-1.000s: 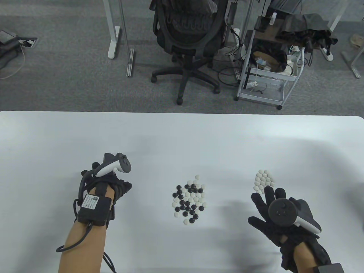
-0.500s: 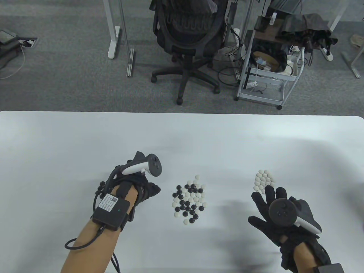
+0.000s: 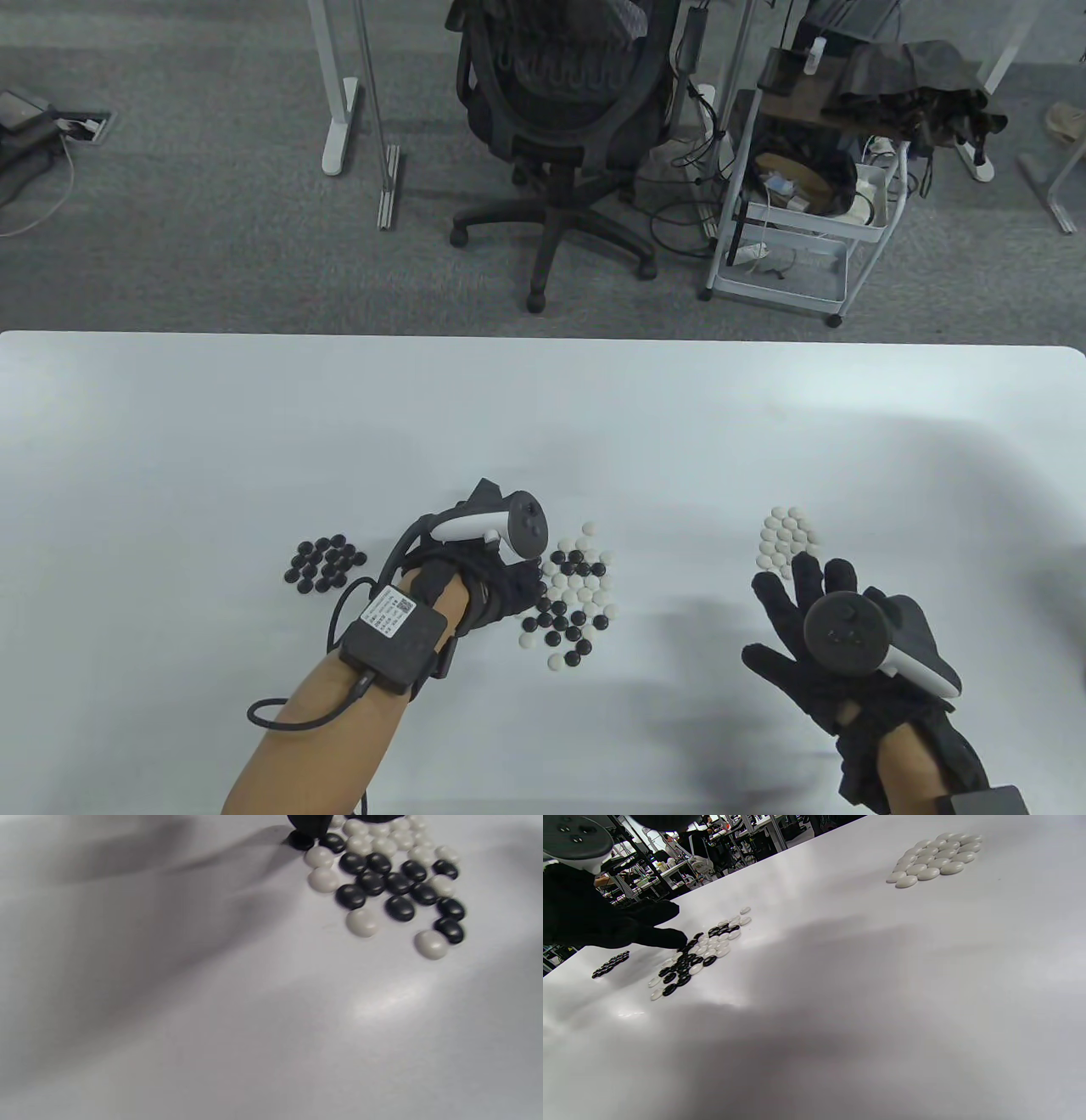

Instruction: Go stone sorting task

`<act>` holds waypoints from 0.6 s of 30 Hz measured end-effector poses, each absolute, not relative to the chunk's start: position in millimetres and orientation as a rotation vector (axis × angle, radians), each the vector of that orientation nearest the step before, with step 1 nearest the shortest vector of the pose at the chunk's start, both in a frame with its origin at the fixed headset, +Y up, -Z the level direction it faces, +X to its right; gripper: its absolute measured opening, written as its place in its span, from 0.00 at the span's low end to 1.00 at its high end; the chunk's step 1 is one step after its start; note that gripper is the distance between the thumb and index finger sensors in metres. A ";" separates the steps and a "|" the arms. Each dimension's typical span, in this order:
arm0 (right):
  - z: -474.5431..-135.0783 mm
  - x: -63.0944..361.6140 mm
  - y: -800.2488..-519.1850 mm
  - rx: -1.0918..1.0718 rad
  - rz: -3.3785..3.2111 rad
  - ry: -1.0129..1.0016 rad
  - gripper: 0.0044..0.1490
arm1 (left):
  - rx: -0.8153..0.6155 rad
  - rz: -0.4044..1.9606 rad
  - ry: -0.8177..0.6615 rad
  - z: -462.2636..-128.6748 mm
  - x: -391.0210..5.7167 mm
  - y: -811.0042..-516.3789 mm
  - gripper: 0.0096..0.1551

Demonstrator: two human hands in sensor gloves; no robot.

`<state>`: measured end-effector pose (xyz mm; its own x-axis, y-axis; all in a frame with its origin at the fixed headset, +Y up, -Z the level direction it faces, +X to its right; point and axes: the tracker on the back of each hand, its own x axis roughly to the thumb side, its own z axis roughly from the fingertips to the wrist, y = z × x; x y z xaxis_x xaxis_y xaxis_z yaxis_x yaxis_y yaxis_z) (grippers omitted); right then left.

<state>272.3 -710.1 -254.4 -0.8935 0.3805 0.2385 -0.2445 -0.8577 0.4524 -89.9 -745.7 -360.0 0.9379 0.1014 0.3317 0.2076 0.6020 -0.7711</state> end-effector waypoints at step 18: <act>-255.1 268.6 -712.1 0.479 2.715 0.619 0.53 | -0.907 -0.014 -0.004 -324.8 -236.7 -741.0 0.37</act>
<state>268.6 -712.1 -255.1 -0.8945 0.3708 0.2496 -0.2259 -0.8569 0.4633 -236.7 -741.0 -324.8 0.9999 -0.0108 0.0095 0.0141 0.6158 -0.7878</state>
